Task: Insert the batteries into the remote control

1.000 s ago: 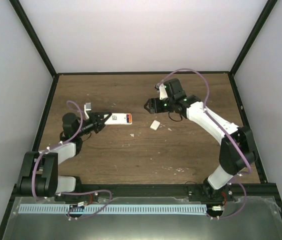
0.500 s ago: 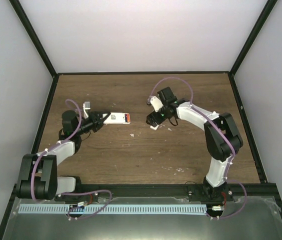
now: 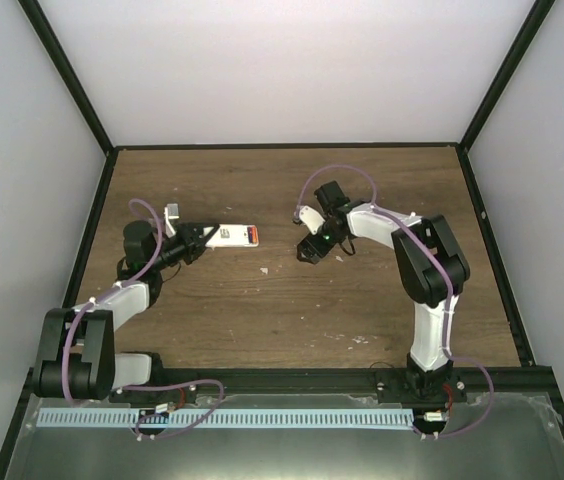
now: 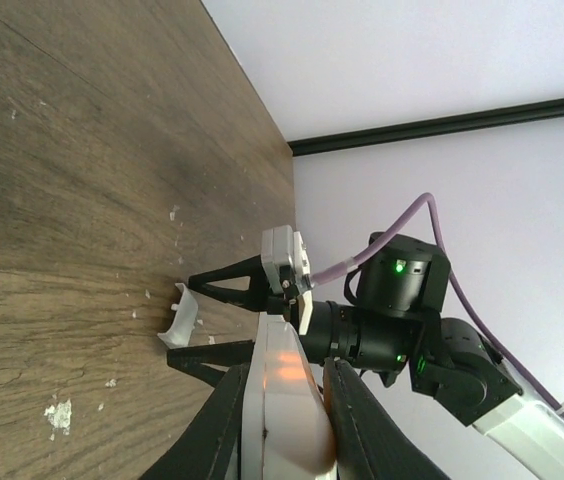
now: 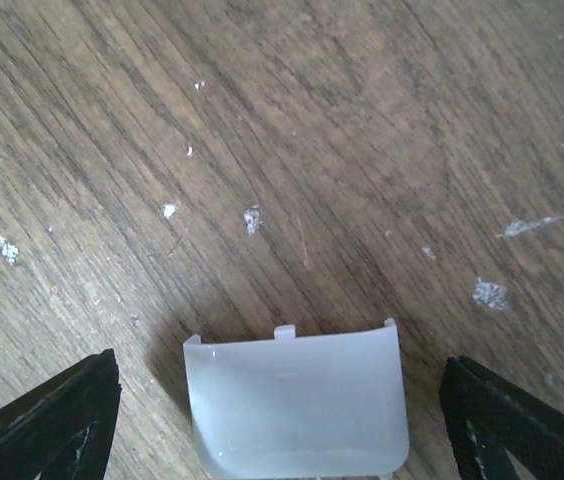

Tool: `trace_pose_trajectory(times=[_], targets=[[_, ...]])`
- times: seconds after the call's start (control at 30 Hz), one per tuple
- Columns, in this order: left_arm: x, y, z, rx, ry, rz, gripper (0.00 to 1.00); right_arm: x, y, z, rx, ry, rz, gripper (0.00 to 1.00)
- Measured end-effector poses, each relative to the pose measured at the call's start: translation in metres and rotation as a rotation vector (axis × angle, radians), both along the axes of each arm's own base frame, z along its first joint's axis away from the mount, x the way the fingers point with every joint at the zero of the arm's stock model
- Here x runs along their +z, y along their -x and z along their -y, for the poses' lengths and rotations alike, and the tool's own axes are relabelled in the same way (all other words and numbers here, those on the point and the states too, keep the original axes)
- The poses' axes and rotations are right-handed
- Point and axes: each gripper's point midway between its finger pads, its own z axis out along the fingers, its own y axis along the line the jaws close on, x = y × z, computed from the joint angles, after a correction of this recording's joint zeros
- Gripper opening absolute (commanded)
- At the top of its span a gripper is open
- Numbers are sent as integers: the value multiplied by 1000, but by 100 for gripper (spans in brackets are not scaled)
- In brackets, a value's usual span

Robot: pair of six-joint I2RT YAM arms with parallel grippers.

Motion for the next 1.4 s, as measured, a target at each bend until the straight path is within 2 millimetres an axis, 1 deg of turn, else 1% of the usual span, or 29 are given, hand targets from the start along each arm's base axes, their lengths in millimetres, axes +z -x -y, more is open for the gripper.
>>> trace_pose_trajectory(times=[0.07, 0.4, 0.67, 0.87, 1.07, 1.27, 1.4], targets=[[-1, 0, 0, 2, -1, -2, 0, 1, -2, 0, 8, -1, 4, 82], [-5, -3, -2, 17, -5, -14, 0, -2, -5, 5, 37, 38, 23, 68], [-7, -4, -2, 18, -6, -21, 0, -5, -9, 12, 30, 95, 56, 67], [-11, -5, -2, 18, -6, -28, 0, -5, -7, 10, 47, 136, 100, 61], [-10, -5, -2, 18, -6, -25, 0, -3, -6, 9, 52, 164, 130, 57], [-11, -6, -2, 17, -5, -25, 0, -4, -5, 9, 53, 163, 131, 58], [-14, -6, -2, 15, -4, -34, 0, -4, -4, 9, 53, 160, 129, 61]])
